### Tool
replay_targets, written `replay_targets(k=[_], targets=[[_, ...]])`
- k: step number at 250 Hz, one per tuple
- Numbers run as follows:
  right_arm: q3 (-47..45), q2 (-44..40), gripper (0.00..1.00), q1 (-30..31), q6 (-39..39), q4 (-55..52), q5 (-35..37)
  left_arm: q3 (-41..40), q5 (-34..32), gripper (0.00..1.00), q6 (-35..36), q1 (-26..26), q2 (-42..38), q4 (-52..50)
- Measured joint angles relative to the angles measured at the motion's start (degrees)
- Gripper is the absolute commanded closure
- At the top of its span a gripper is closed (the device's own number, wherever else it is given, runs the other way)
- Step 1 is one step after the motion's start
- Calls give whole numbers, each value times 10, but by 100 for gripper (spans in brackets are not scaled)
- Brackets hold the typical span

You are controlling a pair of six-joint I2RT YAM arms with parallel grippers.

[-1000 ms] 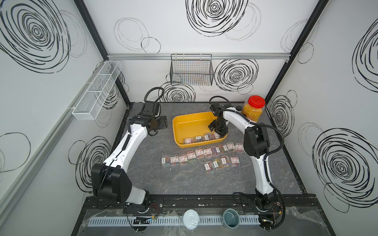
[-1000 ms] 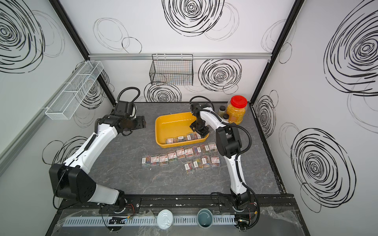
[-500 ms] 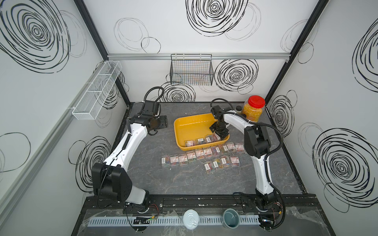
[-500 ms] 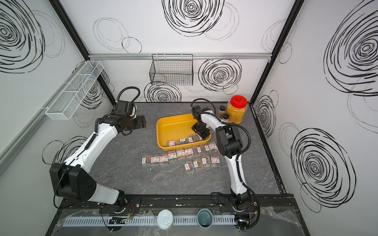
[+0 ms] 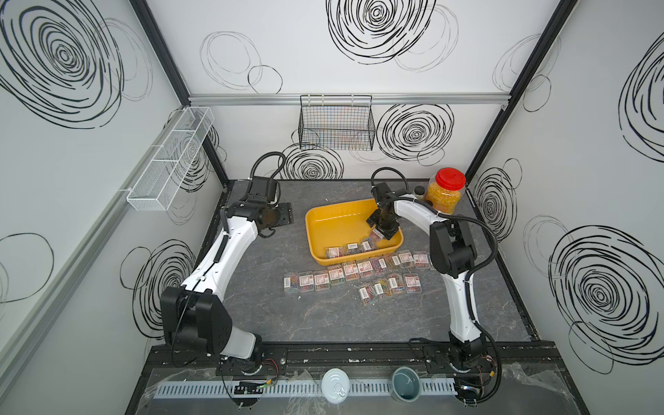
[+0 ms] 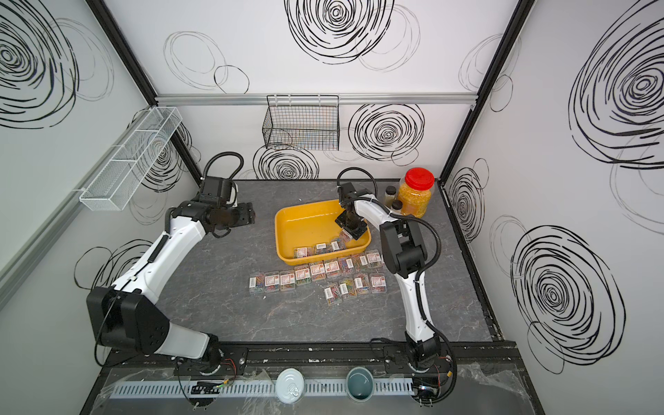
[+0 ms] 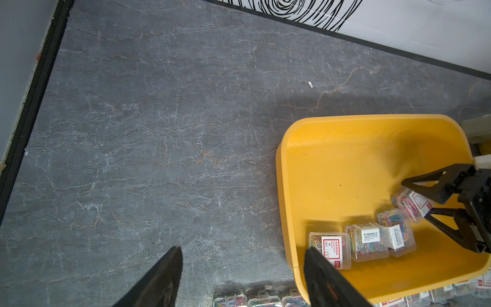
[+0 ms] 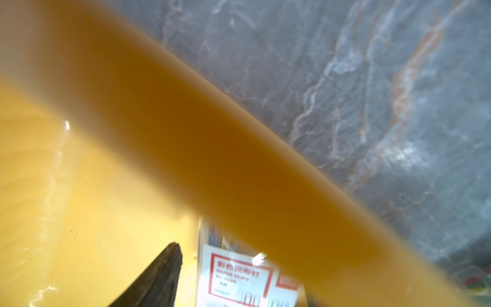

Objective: Take the paper clips out of the storage box
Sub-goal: Pick up the boxed paper clips from the storage box.

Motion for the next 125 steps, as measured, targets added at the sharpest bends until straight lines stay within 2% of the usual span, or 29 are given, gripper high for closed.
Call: replay_targets(k=[37,66,94,125], targets=[[-5,0,27,0,-49,15,3,-7,11,24,-21,5,-4,12],[-23,-3,27,1,-99,39,11,-52,14,24,-61,9,-33,40],[-25,-3,29,1,-151,49,12,-86,11,24,-106,9,-63,43],[-25,-3,35,0,-203,55,12,-87,-2,24,-136,-3,-76,45]])
